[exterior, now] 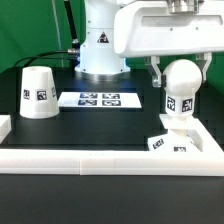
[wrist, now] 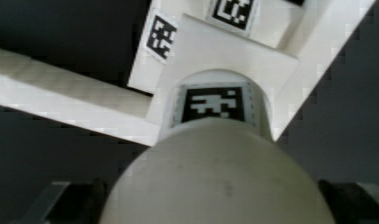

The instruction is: Assemble lamp

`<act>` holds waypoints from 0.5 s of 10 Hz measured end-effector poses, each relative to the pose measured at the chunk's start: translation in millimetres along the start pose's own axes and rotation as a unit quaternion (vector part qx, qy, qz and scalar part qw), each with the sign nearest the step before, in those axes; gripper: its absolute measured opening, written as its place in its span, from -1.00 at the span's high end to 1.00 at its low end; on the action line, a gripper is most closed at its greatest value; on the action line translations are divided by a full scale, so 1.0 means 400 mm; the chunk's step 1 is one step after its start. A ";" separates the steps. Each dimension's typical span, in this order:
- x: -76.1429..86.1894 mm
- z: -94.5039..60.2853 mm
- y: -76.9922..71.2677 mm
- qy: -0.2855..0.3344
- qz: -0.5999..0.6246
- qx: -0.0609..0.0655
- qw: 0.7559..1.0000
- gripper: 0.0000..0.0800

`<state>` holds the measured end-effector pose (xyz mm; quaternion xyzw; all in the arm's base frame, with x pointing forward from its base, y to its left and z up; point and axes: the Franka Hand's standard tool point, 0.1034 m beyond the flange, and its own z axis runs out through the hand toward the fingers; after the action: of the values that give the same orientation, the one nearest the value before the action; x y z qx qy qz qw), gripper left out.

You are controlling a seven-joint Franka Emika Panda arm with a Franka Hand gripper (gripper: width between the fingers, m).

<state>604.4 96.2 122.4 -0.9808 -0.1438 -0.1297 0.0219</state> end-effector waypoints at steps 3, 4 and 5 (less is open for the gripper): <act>0.001 -0.001 0.010 0.007 0.127 -0.002 0.992 -0.45; 0.001 -0.001 0.013 0.007 0.169 -0.002 0.986 -0.45; 0.001 -0.001 0.014 0.007 0.199 -0.002 0.980 -0.45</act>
Offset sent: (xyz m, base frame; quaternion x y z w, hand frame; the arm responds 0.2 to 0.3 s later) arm -0.0003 0.0080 -0.0037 -0.0006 -0.0152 0.2399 0.9707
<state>606.4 91.0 123.0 -0.9889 0.0546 -0.1303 0.0468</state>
